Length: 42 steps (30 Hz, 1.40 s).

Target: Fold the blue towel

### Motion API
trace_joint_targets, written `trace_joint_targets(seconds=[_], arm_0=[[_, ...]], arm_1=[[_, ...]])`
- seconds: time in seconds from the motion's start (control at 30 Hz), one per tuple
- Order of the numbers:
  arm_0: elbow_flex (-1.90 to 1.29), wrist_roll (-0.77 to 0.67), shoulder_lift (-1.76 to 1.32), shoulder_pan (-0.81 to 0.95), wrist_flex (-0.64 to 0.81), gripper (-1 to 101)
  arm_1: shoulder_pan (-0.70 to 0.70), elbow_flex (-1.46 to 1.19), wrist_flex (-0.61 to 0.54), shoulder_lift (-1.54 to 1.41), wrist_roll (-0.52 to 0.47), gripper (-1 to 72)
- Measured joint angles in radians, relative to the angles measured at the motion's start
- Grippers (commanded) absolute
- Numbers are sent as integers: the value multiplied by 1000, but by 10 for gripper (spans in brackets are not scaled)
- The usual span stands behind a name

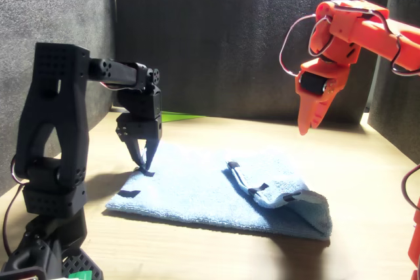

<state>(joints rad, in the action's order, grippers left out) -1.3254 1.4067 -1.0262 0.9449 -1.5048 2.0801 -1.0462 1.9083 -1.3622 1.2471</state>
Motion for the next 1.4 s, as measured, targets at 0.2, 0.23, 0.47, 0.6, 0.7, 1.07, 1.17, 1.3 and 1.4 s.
trace_joint_targets(seconds=[0.2, 0.23, 0.47, 0.6, 0.7, 1.07, 1.17, 1.3, 1.4], arm_0=[[43, 3, 21, -9, -48, -2], [49, 11, 21, -9, -61, -2], [179, 38, 72, 15, -172, -2], [310, 43, 160, 21, -241, -3], [443, 52, 235, 18, -304, -3], [953, 52, 482, -55, -529, -3], [890, 52, 445, -74, -525, -3], [692, 52, 290, -74, -428, -3], [462, 51, 126, -75, -327, -3]], arm_1=[[6, -6, 2, 0, 5, 212], [6, -6, 2, 0, 5, 212], [29, -49, -14, 0, 12, 211], [21, -55, -11, 0, 8, 211], [25, -55, -11, 0, 18, 211], [41, -92, -3, -72, 20, 207], [40, -92, -5, -74, 20, 206], [40, -92, -5, -74, 20, 206], [40, -92, -5, -74, 20, 206]])
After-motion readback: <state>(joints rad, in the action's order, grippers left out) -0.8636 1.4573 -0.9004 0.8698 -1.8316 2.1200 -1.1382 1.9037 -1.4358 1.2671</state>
